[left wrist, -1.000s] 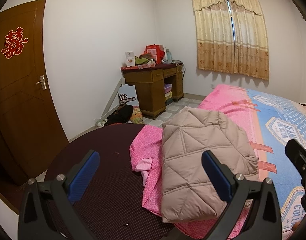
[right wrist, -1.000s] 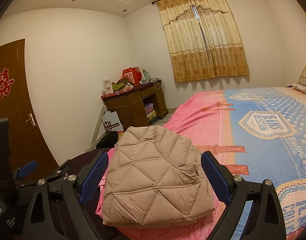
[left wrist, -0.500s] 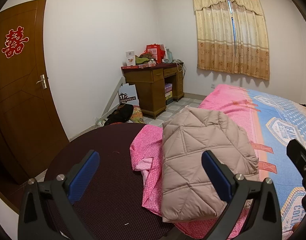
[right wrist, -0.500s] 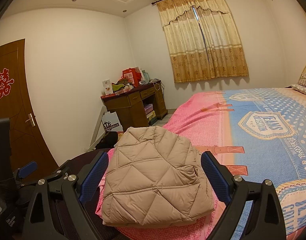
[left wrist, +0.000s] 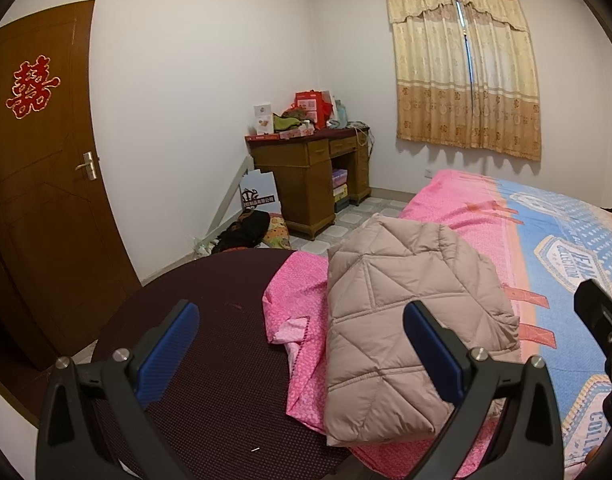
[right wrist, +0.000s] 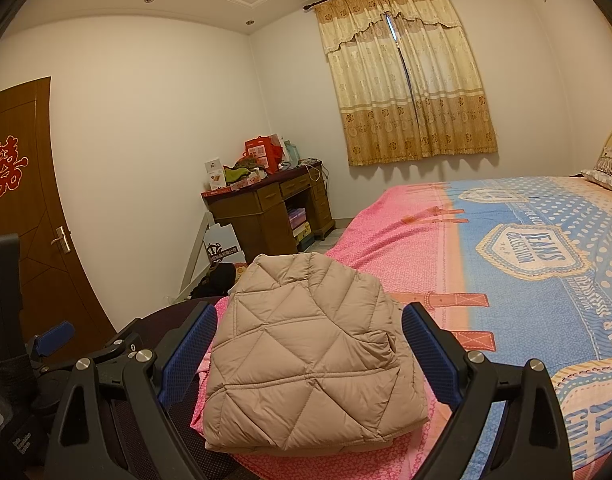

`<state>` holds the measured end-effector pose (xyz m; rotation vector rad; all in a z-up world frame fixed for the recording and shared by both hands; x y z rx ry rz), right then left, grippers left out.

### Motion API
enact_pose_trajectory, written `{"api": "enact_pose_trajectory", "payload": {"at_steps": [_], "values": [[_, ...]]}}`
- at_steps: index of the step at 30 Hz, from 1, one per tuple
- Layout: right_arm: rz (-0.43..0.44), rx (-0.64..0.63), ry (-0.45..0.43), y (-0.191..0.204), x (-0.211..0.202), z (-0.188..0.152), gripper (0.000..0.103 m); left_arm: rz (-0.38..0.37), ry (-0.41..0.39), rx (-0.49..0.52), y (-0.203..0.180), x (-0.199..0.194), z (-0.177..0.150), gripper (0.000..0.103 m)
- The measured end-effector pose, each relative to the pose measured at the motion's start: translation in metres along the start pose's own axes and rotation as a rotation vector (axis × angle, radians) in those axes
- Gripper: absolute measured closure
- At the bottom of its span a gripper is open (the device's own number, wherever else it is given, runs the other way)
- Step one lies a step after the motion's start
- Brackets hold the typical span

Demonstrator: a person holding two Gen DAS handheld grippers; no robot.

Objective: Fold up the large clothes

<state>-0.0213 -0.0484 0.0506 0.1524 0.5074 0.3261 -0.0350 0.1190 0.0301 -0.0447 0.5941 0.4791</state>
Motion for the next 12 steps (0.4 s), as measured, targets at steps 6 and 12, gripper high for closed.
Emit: {"api": "enact_pose_trajectory", "payload": {"at_steps": [6, 12], "values": [[0.001, 0.000, -0.001, 0.0001, 0.0000, 0.0000, 0.009, -0.021, -0.026, 0.002, -0.0017, -0.0023, 0.0007, 0.000], [0.001, 0.001, 0.000, 0.0003, 0.0002, -0.0002, 0.009, -0.016, -0.013, -0.013, -0.0006, -0.0010, 0.0014, 0.000]]}}
Point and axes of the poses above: each gripper's, at about its wrist camera, not at the fingertips, and x roughly the way its jaws point, y to its left, z to its top, the point moved 5 cm from there along x, roughly the way its jaws point, and after that the axes turned 9 degrees about y, right-handed, at the moved point
